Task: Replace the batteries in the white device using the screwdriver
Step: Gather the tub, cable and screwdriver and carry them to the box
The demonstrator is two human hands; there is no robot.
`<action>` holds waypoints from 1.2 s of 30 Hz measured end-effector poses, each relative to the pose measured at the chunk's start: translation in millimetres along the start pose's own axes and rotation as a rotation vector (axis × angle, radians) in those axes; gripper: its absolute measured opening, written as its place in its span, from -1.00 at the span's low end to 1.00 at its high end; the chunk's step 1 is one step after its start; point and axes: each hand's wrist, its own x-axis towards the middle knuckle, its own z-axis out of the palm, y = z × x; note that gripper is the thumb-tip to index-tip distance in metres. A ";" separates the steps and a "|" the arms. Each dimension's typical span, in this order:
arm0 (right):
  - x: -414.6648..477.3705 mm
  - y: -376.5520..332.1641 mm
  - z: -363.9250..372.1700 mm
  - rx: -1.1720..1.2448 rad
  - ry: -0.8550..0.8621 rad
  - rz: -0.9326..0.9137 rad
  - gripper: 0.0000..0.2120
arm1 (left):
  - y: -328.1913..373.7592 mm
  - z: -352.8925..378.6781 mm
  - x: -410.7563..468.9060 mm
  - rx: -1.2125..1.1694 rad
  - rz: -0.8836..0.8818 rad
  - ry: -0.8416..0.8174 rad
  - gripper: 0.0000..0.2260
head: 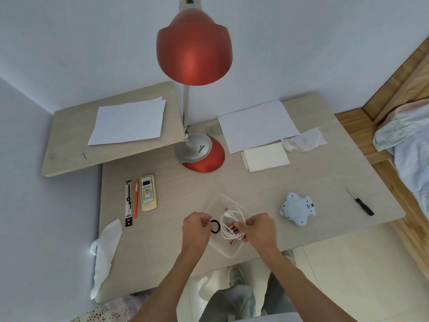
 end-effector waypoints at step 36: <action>-15.0 95.4 -120.5 -0.475 0.378 -0.320 -0.38 | -12.6 -12.1 -26.2 0.696 0.346 0.121 -0.26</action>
